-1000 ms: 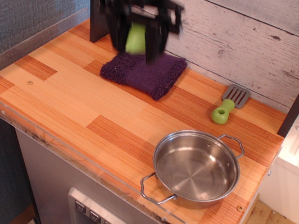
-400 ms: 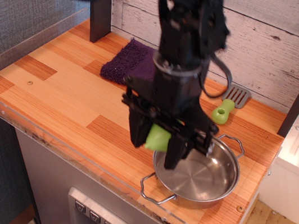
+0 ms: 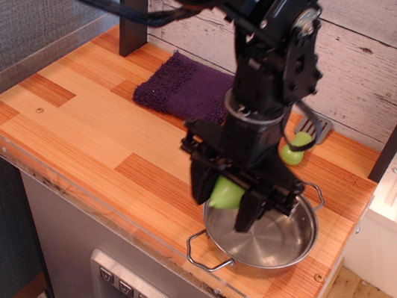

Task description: Put the pear inside of the silver pot.

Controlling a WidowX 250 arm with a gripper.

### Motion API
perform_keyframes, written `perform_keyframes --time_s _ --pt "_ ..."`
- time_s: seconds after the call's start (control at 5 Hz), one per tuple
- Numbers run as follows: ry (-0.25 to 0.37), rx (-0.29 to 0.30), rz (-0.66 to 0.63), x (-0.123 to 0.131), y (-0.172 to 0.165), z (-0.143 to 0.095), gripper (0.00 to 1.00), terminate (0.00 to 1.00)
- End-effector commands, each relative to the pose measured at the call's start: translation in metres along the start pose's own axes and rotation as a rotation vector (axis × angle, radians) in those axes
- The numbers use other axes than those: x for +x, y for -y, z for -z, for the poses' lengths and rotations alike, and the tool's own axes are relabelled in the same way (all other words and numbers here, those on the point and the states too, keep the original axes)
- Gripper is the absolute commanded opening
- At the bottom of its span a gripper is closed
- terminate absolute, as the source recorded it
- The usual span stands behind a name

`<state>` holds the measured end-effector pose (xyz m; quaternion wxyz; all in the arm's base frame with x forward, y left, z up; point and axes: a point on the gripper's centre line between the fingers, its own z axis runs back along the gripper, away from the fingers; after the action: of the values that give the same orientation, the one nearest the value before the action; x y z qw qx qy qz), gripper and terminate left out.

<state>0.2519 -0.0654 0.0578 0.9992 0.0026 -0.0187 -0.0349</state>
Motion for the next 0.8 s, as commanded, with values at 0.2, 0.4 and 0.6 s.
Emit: perform_keyframes --time_s 0.2,0.4,0.6 --pt "0.041 -0.014 0.061 0.014 0.008 -0.015 1.0 0.0" --pt "0.049 -0.026 0.063 0.016 0.002 -0.023 1.0 0.0" --pt "0.079 -0.036 -0.016 0.022 -0.033 -0.046 1.0 0.0"
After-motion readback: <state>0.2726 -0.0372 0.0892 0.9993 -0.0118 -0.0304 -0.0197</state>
